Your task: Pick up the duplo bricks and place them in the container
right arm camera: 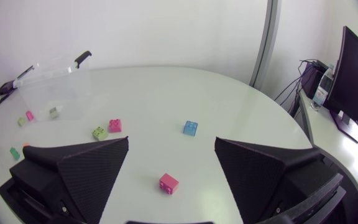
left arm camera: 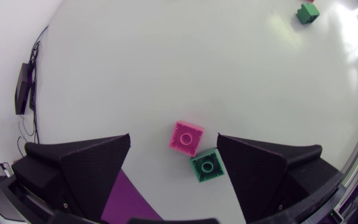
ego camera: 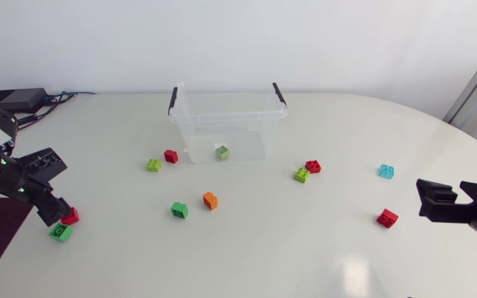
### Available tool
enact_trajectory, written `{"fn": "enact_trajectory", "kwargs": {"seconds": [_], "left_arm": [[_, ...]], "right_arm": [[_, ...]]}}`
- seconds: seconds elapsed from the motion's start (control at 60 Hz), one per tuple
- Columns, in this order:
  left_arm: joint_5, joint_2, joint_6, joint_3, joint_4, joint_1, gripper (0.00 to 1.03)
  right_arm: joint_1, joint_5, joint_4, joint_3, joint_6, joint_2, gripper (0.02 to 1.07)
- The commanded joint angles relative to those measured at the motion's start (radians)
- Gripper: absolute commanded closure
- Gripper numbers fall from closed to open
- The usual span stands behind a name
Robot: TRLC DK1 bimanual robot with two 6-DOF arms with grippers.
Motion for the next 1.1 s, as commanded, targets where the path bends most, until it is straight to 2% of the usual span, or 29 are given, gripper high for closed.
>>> {"fn": "enact_trajectory", "kwargs": {"seconds": [0.0,0.15,0.267,0.383,0.433,0.533,0.583,0.7,0.817,0.9,1.083], "left_arm": [[0.006,0.064,0.095,0.022,0.0,0.002,0.06],[0.006,0.105,0.127,0.03,0.002,0.001,0.06],[0.003,0.184,0.133,0.064,0.003,0.018,0.08],[-0.015,0.251,0.142,0.09,0.011,0.035,0.12],[-0.017,0.271,0.153,0.101,0.011,0.042,0.19],[-0.018,0.285,0.176,0.104,0.005,0.045,0.4],[-0.018,0.291,0.178,0.105,-0.003,0.044,0.43],[0.0,0.296,0.178,0.122,-0.043,0.039,0.63],[0.039,0.296,0.158,0.159,-0.113,0.031,0.68],[0.065,0.293,0.144,0.188,-0.17,0.024,0.7],[0.103,0.216,0.078,0.225,-0.201,-0.025,0.7]], "right_arm": [[0.006,-0.003,-0.055,0.032,-0.088,0.012,0.07],[-0.042,-0.006,-0.099,0.124,-0.228,0.155,0.07],[-0.106,-0.075,-0.162,0.201,-0.341,0.195,0.07],[-0.134,-0.094,-0.21,0.256,-0.354,0.221,0.07],[-0.145,-0.103,-0.202,0.252,-0.387,0.226,0.07],[-0.151,-0.103,-0.207,0.27,-0.372,0.296,0.08],[-0.165,-0.104,-0.219,0.286,-0.361,0.33,0.08],[-0.29,-0.141,-0.242,0.364,-0.309,0.48,0.13],[-0.333,-0.038,-0.26,0.44,-0.26,0.661,0.16],[-0.376,-0.028,-0.262,0.471,-0.211,0.743,0.21],[-0.378,-0.035,-0.276,0.516,-0.139,0.907,0.2]]}}
